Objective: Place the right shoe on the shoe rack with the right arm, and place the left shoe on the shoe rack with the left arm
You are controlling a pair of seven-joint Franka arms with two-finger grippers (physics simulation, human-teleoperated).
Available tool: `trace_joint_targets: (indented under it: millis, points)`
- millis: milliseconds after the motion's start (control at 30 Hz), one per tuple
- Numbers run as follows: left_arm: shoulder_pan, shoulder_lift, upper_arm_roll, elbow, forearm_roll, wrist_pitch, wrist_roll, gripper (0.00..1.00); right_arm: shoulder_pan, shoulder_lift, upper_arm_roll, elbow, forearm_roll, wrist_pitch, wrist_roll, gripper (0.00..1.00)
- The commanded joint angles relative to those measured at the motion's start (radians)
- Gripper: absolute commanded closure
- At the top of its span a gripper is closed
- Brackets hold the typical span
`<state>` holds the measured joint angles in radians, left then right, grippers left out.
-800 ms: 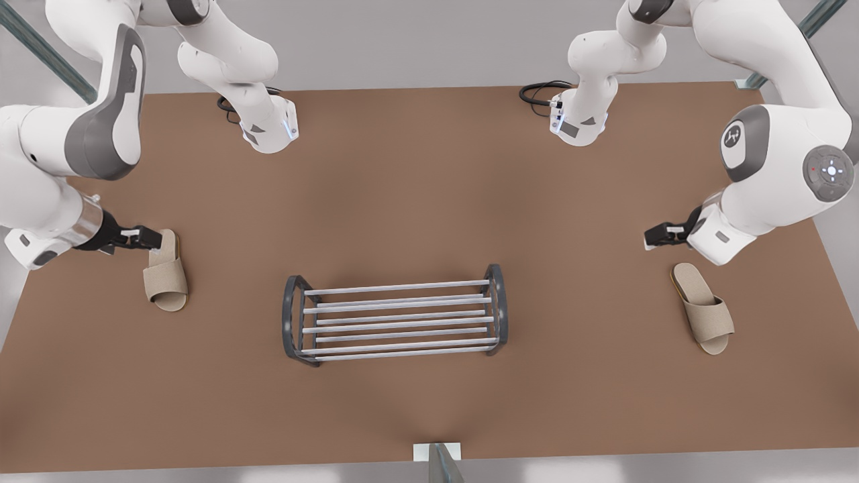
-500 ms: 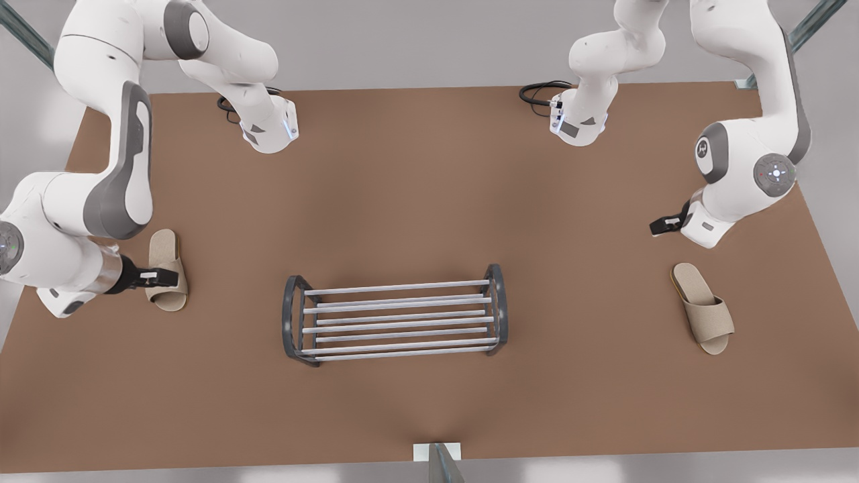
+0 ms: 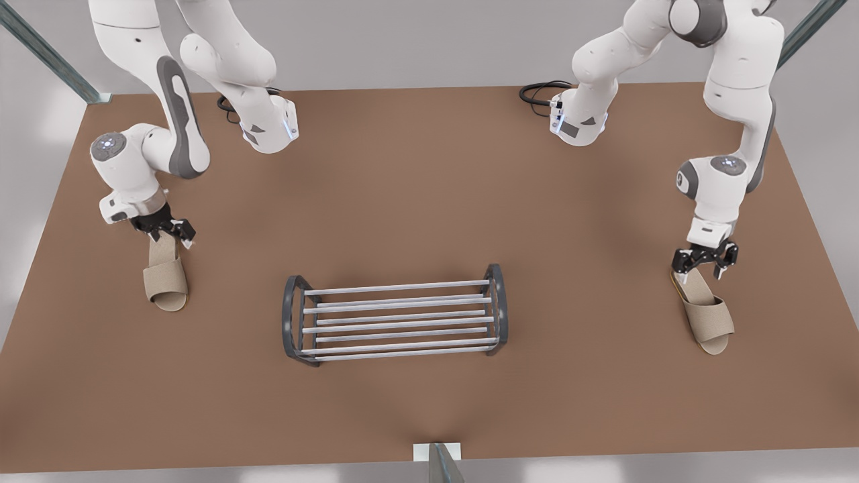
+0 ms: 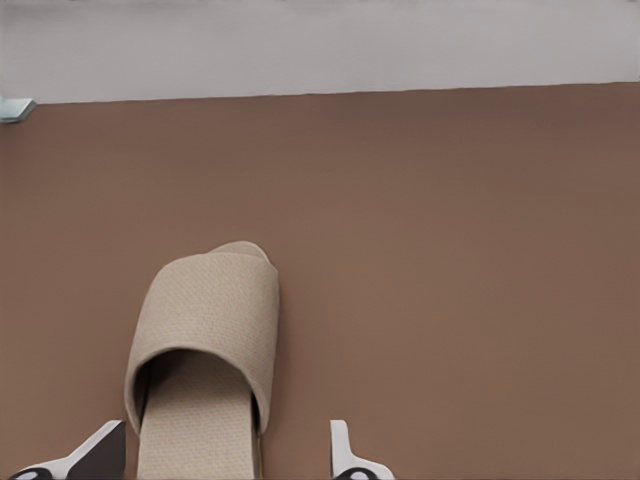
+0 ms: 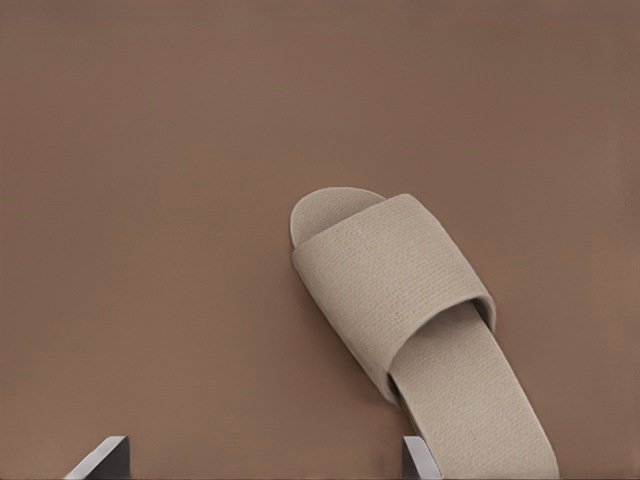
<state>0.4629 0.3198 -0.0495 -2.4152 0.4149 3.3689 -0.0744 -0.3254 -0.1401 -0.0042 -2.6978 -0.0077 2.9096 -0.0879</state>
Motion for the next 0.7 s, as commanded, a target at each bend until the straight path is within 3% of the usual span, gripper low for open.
trace_joint_targets:
  millis: [0, 133, 200, 367, 500, 533, 667]
  points:
    - [0.002, 0.021, 0.019, 0.008, 0.007, 0.121, 0.012, 0.01, -0.001, -0.013, 0.000, -0.039, -0.001, 0.597, 0.004, 0.00]
    - [0.005, 0.051, 0.049, 0.016, -0.057, 0.122, 0.010, 0.01, -0.023, 0.119, 0.001, -0.054, -0.029, 0.596, -0.092, 0.00]
    - [0.022, 0.097, 0.049, 0.039, -0.057, 0.127, 0.008, 0.01, -0.222, 0.178, 0.003, -0.042, -0.383, 0.596, -0.090, 0.00]
    - [0.023, 0.199, 0.048, 0.133, -0.051, 0.127, 0.008, 0.01, -0.448, 0.312, 0.007, 0.062, -0.867, 0.594, -0.090, 0.00]
    - [0.022, 0.208, 0.049, 0.145, -0.033, 0.127, 0.010, 0.01, -0.554, 0.330, 0.012, 0.078, -0.979, 0.596, -0.093, 0.00]
    - [0.022, 0.223, 0.049, 0.154, -0.033, 0.127, 0.010, 0.01, -0.572, 0.350, 0.050, 0.087, -0.979, 0.596, -0.092, 0.00]
    - [0.025, 0.239, 0.051, 0.157, -0.031, 0.127, 0.012, 0.01, -0.574, 0.464, 0.075, 0.176, -0.986, 0.596, -0.135, 0.00]
